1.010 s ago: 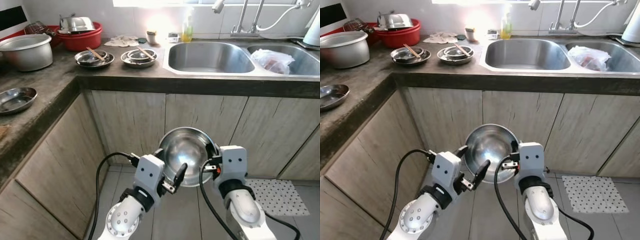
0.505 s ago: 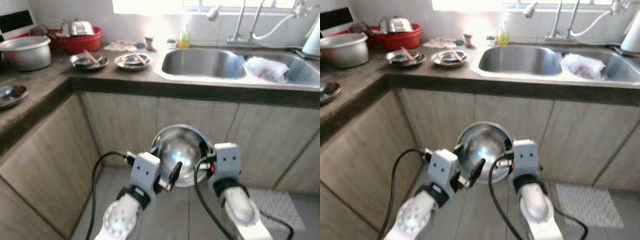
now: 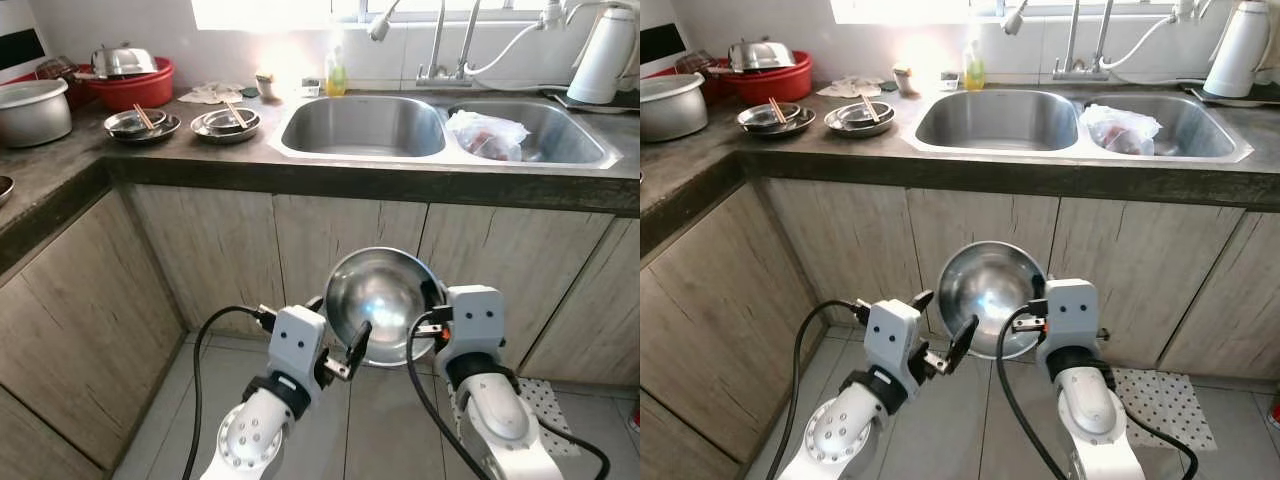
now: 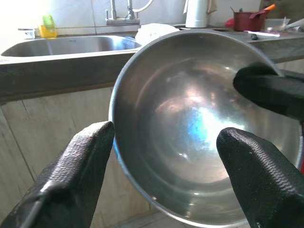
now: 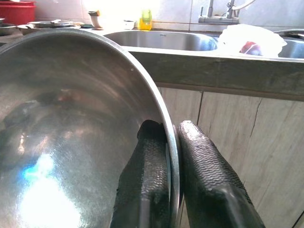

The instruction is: Kitchen organization

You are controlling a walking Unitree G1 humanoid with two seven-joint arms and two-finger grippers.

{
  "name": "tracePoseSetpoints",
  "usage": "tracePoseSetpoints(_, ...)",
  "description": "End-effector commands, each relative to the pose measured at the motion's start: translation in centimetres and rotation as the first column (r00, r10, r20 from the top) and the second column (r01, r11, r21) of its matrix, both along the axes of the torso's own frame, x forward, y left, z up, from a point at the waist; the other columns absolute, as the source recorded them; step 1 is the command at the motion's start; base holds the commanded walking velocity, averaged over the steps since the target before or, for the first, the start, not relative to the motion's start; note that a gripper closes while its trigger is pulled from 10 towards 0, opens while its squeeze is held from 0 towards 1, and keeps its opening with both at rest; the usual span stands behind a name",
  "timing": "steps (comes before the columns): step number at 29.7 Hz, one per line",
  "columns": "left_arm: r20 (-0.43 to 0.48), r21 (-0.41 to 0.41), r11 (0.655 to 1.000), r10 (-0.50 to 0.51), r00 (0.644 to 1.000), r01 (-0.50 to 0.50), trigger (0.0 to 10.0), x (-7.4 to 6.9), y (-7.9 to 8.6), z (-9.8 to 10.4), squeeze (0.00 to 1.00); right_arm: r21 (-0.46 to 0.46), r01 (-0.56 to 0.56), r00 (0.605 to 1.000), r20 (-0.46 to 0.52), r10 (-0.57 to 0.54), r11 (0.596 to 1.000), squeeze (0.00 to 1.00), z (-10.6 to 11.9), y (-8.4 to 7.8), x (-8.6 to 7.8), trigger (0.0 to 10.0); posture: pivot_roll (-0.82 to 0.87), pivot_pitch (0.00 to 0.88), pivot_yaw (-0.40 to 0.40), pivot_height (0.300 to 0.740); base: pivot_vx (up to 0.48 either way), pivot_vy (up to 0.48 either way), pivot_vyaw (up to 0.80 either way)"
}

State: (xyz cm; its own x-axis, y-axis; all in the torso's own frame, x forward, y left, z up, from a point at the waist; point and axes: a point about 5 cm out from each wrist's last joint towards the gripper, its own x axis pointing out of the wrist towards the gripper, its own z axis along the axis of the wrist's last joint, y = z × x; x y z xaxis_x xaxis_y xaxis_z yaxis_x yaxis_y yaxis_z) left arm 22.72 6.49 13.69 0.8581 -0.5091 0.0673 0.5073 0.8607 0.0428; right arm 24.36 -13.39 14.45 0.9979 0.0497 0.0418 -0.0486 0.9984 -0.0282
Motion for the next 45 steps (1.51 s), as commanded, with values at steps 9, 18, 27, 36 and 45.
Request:
tracePoseSetpoints(9,0.013,0.024,0.999,0.041,0.999,-0.041,10.0,0.5,0.6,0.1,0.00,0.015,-0.024,0.999,0.048,0.024,1.000,0.00,1.2,0.6,0.4,10.0,0.03,0.019,-0.011,0.740,0.000,0.000,0.00)
tracePoseSetpoints(18,0.030,0.030,0.999,0.039,0.999,-0.040,10.0,0.8,0.5,0.5,0.00,0.020,-0.018,0.997,0.081,0.016,1.000,0.00,2.0,0.4,1.0,10.0,0.04,0.026,-0.012,0.740,0.274,0.000,0.00)
tracePoseSetpoints(27,0.032,0.033,0.999,0.039,0.999,-0.040,10.0,1.0,0.5,0.6,0.00,0.018,0.000,0.991,0.131,-0.003,1.000,0.00,3.4,-0.2,2.0,10.0,0.04,0.028,-0.009,0.740,0.312,0.000,0.00)
tracePoseSetpoints(36,0.045,0.028,0.999,0.034,0.998,-0.035,10.0,1.1,0.3,0.9,0.00,0.017,-0.007,0.990,0.144,0.005,1.000,0.00,3.8,-0.3,2.3,10.0,0.04,0.027,-0.009,0.740,0.320,0.000,0.00)
tracePoseSetpoints(45,0.042,0.030,0.999,0.034,0.999,-0.035,10.0,1.1,0.3,0.8,0.00,0.037,-0.020,0.987,0.158,0.014,0.999,0.00,4.1,-0.1,2.4,10.0,0.03,0.023,-0.007,0.740,0.331,0.000,0.00)
